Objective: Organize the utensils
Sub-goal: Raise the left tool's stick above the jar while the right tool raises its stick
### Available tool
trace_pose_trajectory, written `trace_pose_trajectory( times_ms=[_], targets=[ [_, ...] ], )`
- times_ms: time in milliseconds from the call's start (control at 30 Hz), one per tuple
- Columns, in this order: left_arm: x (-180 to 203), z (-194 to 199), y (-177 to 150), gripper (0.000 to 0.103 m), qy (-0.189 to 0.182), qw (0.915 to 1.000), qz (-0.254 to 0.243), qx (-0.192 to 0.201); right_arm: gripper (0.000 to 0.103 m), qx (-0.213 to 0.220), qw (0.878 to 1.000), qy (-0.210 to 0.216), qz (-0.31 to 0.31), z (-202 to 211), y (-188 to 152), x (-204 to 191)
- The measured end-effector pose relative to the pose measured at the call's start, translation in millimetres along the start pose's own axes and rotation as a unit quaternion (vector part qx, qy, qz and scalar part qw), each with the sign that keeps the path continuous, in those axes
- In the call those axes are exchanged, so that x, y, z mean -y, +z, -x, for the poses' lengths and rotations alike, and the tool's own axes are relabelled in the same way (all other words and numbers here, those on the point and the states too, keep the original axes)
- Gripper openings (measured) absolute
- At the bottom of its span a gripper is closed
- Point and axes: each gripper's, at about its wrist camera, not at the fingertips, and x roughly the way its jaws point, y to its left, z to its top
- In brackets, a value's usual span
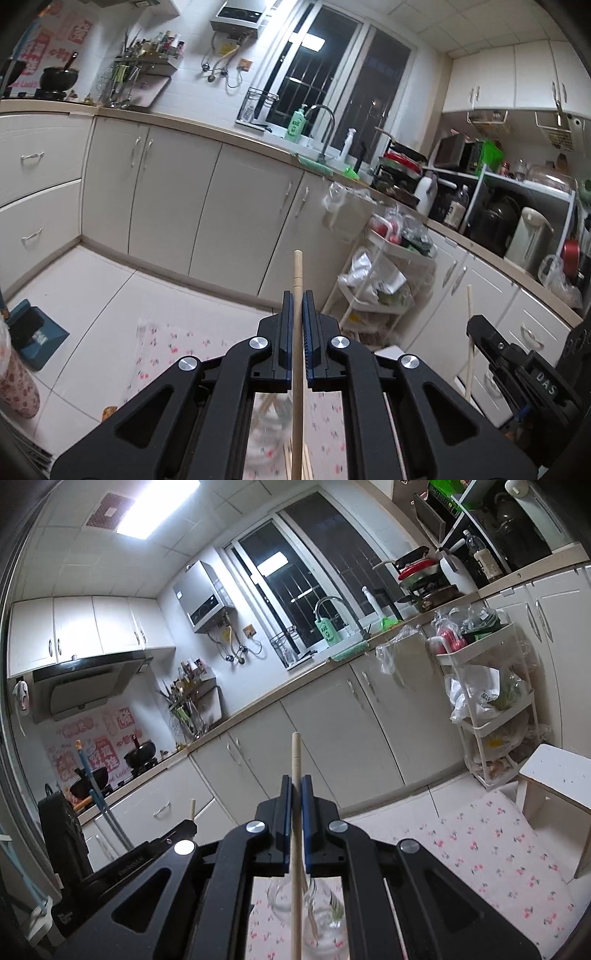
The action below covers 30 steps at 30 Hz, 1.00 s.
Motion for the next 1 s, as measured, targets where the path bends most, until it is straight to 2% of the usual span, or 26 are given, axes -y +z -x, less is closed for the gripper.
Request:
trace_pose_trajectory(
  times_ms=[267,467,767,1000],
  targets=[
    [-8.0,-41.9,17.3,0.005,0.018,0.999,0.014,0.038,0.006,0.023,1.0,-0.016,-0.007,-33.5,3.2,1.3],
    [-18.9,-69.2,22.8,0.005,0.037,0.9967,0.031,0.065,0.006,0.025,1.0,-0.008,-0.002,-53.0,-2.3,-1.8],
    [-28.6,-98.2,21.3,0.005,0.057,0.9936,0.043,0.088,0.006,0.032,0.999,0.0,-0.011,-74.2,-3.2,0.3],
    [-25.0,-107.7,6.6,0.005,0.079,0.9922,0.022,0.094,0.006,0.038,0.999,0.001,-0.008,-81.9,-6.2,0.5]
  ],
)
